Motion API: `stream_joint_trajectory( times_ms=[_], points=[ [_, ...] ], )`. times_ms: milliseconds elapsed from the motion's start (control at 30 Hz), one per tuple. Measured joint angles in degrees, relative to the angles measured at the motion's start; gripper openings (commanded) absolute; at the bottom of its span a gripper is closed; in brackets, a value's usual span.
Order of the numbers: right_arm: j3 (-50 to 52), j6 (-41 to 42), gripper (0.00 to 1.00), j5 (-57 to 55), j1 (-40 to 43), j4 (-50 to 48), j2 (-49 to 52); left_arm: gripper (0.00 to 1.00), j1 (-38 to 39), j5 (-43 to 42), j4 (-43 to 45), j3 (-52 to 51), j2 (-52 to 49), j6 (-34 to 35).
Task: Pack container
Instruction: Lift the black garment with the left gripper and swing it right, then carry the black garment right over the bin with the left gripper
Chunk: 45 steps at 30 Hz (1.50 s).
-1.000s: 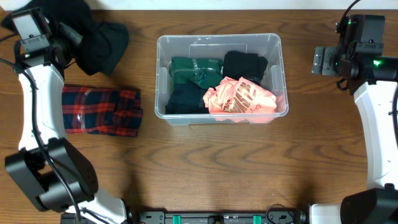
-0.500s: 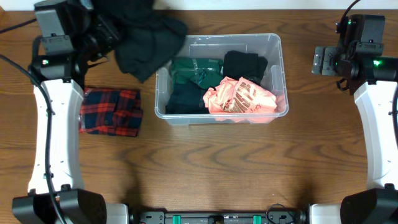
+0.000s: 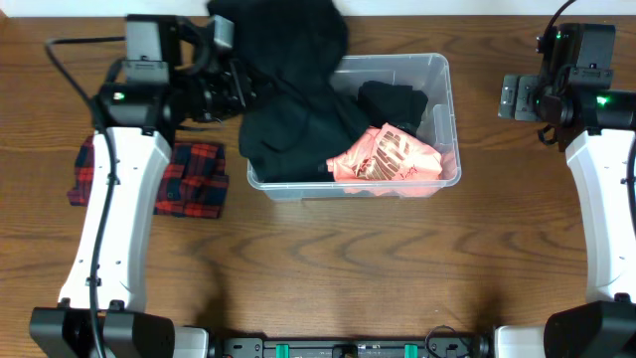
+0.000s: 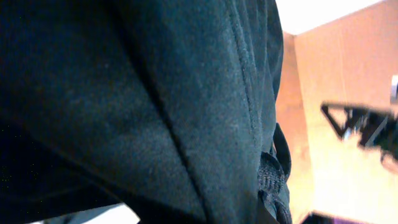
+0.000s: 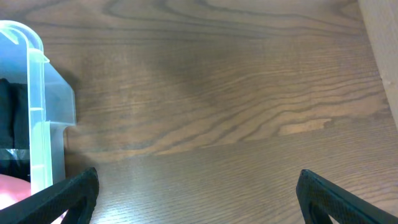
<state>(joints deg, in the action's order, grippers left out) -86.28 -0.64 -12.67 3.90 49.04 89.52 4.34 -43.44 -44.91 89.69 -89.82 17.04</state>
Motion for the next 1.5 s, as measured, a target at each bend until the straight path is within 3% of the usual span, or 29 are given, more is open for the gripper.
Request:
stream_joint_trajectory(
  times_ms=[433, 1500],
  points=[
    [0.0, 0.0, 0.99, 0.0, 0.0, 0.0, 0.0, 0.06, 7.0, 0.3, -3.6, 0.0, -0.1, -9.4],
    [0.0, 0.0, 0.99, 0.0, 0.0, 0.0, 0.0, 0.06, 8.5, 4.9, -3.6, 0.0, -11.0, -10.0]
  ],
)
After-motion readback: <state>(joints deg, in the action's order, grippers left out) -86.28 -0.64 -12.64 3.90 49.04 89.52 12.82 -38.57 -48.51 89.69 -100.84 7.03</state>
